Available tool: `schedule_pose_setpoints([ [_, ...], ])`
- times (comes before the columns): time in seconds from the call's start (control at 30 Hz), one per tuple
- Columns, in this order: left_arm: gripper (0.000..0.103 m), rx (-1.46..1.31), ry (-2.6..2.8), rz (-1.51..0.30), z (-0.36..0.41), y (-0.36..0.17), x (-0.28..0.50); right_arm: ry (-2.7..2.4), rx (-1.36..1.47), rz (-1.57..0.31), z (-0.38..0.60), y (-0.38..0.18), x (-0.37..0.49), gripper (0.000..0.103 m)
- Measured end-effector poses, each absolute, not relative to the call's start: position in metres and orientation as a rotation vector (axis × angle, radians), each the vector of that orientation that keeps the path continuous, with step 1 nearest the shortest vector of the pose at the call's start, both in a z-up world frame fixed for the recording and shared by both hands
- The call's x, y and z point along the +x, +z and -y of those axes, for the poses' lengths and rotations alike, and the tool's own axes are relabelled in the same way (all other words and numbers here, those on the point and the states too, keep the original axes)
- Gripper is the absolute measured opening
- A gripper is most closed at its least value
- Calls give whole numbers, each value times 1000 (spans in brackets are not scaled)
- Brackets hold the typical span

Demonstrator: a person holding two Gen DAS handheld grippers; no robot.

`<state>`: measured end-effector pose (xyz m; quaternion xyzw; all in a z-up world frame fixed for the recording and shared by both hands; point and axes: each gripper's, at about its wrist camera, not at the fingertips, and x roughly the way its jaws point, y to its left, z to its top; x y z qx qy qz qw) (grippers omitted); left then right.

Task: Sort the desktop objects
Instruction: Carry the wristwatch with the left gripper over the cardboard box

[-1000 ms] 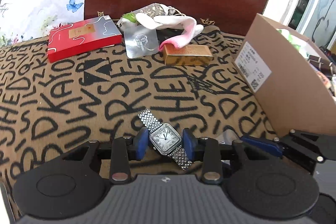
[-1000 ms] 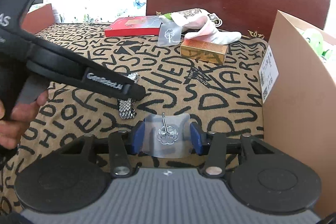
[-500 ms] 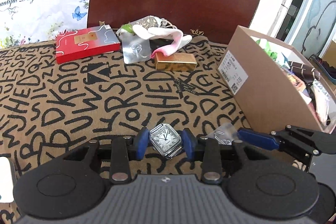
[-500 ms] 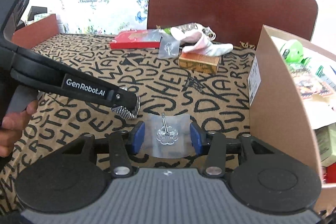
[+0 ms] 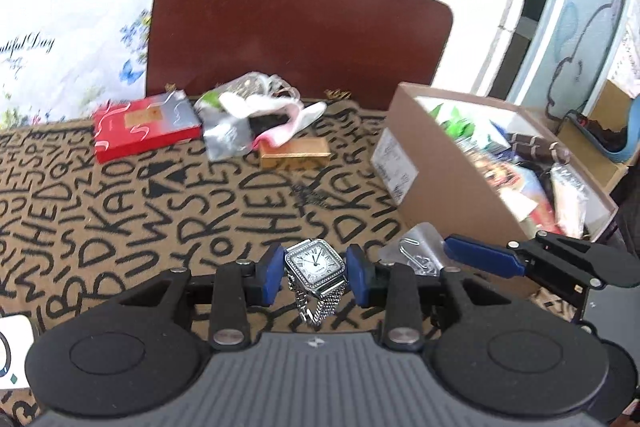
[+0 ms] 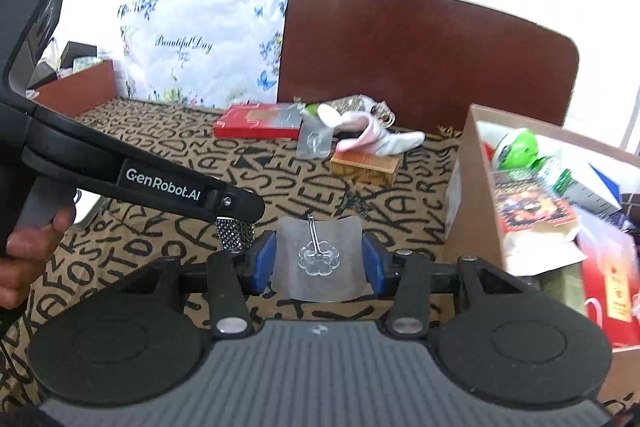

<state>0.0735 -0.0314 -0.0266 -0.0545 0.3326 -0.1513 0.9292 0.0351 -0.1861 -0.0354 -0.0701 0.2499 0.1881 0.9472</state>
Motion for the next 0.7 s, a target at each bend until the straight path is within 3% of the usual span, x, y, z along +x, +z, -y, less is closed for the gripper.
schedule_pose_setpoints([
  [0.7,36,-43,-478,-571,105,37,67,216,-72,-374,262,1,13,46],
])
